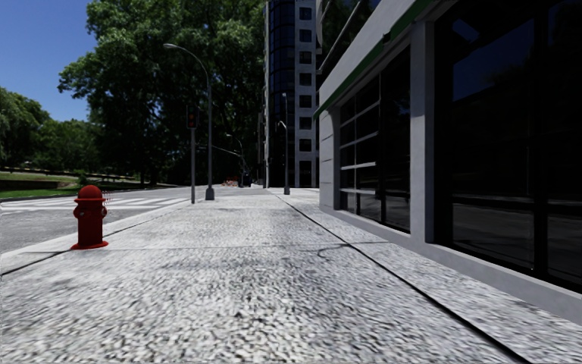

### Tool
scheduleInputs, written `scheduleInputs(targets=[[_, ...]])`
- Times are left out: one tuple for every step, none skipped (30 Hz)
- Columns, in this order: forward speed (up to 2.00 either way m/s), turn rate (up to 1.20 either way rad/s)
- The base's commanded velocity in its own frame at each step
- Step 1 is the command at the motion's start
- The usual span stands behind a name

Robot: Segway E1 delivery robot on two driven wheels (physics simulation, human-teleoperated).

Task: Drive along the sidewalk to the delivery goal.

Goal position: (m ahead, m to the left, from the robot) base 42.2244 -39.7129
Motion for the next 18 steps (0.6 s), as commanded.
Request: scheduleInputs(targets=[[2.00, 0.00], [2.00, 0.00], [2.00, 0.00], [2.00, 0.00], [2.00, 0.00], [2.00, 0.00], [2.00, 0.00], [2.00, 0.00], [2.00, 0.00], [2.00, 0.00], [2.00, 0.00], [2.00, 0.00], [2.00, 0.00], [2.00, 0.00], [2.00, 0.00], [2.00, 0.00], [2.00, 0.00], [2.00, 0.00]])
